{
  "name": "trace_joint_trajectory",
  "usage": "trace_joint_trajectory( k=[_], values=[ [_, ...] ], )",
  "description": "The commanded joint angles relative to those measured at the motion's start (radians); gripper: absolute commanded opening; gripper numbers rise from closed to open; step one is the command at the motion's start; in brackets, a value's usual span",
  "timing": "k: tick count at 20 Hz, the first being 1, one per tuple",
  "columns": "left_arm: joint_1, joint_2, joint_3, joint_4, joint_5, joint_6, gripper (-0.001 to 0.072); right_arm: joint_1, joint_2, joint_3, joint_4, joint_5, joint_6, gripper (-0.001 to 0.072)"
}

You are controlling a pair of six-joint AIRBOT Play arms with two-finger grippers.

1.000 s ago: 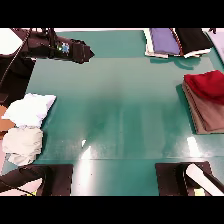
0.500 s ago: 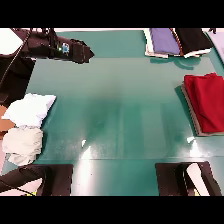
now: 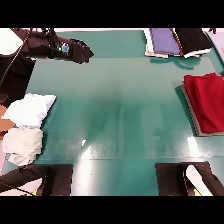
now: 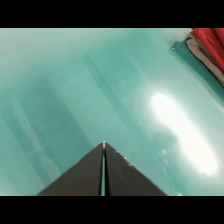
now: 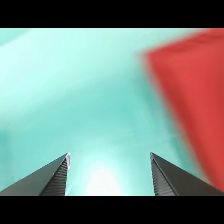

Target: Fold the shirts.

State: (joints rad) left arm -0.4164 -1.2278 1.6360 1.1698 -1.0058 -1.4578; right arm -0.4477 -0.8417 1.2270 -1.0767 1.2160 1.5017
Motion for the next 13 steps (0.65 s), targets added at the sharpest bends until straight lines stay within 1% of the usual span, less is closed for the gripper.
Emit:
trace_joint_trajectory(
  k=[1, 2, 3, 5, 6, 9, 13],
  values=[
    [0.002, 0.0, 0.0, 0.005, 0.029, 0.0, 0.0032, 0.27, -0.085, 0.101, 0.027, -0.005, -0.004, 0.0574],
    [0.002, 0.0, 0.0, 0.004, 0.044, 0.0, 0.0032, 0.33, -0.113, 0.126, 0.027, -0.004, -0.004, 0.0571],
    [0.002, 0.0, 0.0, 0.004, 0.057, 0.0, 0.0032, 0.381, -0.138, 0.146, 0.027, -0.004, -0.016, 0.0502],
    [0.002, 0.0, 0.0, 0.004, 0.082, 0.0, 0.0031, 0.47, -0.179, 0.182, 0.027, -0.004, -0.047, 0.013],
    [0.002, 0.0, 0.0, 0.004, 0.093, 0.0, 0.0032, 0.503, -0.195, 0.195, 0.027, -0.003, -0.062, 0.0018],
    [0.002, 0.0, 0.0, 0.004, 0.101, 0.0, 0.0032, 0.563, -0.224, 0.213, 0.027, -0.004, -0.064, 0.0018],
    [0.002, 0.0, 0.0, 0.004, 0.101, 0.0, 0.0032, 0.558, -0.228, 0.213, 0.028, -0.001, -0.064, 0.0017]
  ],
)
